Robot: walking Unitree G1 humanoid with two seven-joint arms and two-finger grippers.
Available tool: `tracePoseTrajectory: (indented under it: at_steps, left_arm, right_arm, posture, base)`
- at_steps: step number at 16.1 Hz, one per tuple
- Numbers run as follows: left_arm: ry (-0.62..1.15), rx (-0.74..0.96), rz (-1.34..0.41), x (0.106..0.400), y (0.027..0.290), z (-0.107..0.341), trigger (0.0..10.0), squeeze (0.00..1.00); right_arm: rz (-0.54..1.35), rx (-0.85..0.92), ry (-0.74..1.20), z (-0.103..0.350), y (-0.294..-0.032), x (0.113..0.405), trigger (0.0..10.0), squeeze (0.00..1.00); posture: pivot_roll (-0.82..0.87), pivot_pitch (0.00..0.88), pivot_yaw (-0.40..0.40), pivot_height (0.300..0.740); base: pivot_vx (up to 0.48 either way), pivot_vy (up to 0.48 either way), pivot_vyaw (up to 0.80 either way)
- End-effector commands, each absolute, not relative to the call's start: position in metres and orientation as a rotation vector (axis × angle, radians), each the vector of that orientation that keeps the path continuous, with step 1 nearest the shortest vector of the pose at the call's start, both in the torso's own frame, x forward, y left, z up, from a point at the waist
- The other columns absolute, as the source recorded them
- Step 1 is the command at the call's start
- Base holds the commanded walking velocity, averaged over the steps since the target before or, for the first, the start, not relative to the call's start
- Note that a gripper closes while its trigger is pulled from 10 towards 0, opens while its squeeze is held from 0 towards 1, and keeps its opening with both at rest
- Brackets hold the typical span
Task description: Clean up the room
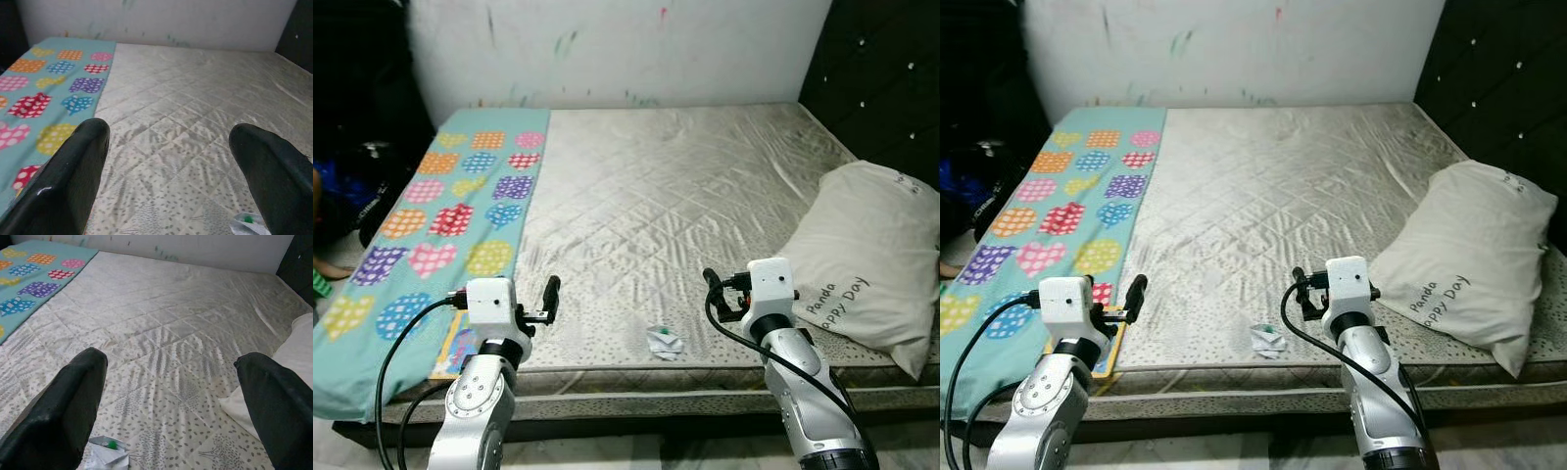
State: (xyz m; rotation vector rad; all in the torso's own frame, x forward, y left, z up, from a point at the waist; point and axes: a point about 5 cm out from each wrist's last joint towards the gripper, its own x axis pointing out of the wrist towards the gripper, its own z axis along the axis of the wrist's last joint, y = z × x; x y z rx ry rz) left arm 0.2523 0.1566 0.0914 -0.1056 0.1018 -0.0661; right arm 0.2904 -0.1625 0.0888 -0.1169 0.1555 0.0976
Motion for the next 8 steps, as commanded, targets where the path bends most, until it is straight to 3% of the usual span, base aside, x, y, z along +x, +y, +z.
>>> tracePoseTrajectory:
  at_steps: [1,8]
  left_arm:
    - [0.081,-0.091,-0.071,0.2528,0.1581,0.0956,10.0,0.0]
    - [0.082,-0.102,-0.081,0.2528,0.1562,0.0954,10.0,0.0]
  right_arm:
    - [0.099,-0.113,0.129,0.0962,-0.1618,0.2944,10.0,0.0]
    - [0.138,-0.116,0.116,0.0978,-0.1554,0.2943,10.0,0.0]
  posture:
    - [-0.1,0.0,0.014,0.74]
    - [-0.1,0.0,0.012,0.74]
  base:
    - [0.304,0.0,0.0]
    - [0.31,0.0,0.0]
